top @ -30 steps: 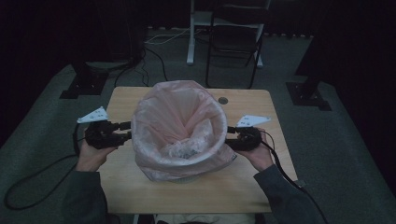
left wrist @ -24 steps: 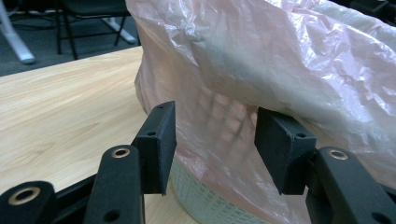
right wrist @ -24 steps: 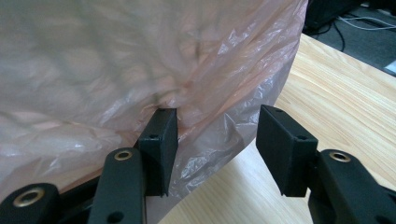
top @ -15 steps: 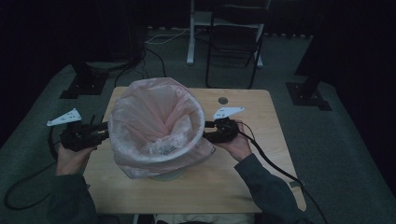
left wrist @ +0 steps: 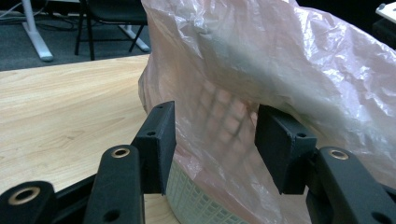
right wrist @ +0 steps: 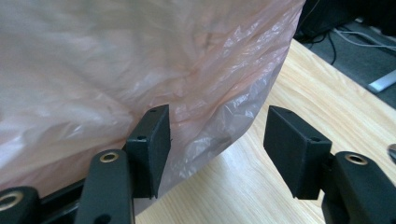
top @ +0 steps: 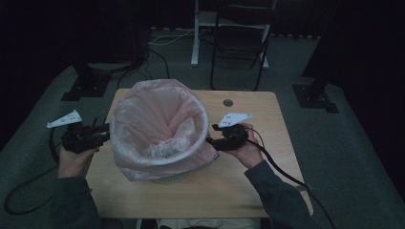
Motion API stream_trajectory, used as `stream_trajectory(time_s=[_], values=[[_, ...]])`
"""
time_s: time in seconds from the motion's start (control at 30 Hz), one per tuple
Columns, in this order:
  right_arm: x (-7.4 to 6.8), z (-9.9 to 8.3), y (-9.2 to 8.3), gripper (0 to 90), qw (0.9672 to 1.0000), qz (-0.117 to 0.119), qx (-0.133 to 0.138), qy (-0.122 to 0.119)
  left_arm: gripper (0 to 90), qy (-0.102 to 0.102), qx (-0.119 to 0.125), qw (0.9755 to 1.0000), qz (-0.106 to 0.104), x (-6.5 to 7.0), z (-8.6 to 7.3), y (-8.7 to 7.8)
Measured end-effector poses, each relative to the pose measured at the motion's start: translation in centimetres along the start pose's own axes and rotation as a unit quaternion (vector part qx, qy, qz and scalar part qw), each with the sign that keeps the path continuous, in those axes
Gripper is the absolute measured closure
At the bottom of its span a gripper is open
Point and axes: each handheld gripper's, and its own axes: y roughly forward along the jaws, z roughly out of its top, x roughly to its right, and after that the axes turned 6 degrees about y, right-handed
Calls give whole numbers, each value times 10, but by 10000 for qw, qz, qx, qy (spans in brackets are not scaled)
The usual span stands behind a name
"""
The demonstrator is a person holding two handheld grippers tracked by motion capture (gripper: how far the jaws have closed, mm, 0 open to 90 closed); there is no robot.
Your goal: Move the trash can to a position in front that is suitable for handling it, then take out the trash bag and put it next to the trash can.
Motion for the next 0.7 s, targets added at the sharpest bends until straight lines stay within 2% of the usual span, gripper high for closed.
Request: stream_trajectory(time_s=[0.1, 0.3, 0.33, 0.47, 0.5, 0.67, 0.7], values=[[-1, -2, -9, 390, 9999, -120, 44, -42, 475, 24, -28, 10000, -33, 1, 1, 1], [7, -13, -21, 380, 9997, -213, 51, 101, 445, 62, -98, 9999, 70, 1, 3, 1], [10, -19, -24, 380, 9998, -126, 7, 162, 441, 48, -103, 9999, 71, 0, 3, 1], [12, -27, -26, 379, 9998, -122, -80, 136, 440, 38, -133, 9998, 164, -1, 3, -1], [11, -32, -28, 373, 9998, -55, -109, 139, 441, 28, -122, 9998, 177, -1, 2, -2], [7, -37, -30, 357, 9999, 16, -130, 95, 441, -127, 57, 9994, 322, -7, 2, -12], [4, -38, -30, 346, 9999, 83, -108, 51, 440, -198, 121, 9988, 426, -9, 3, -15]])
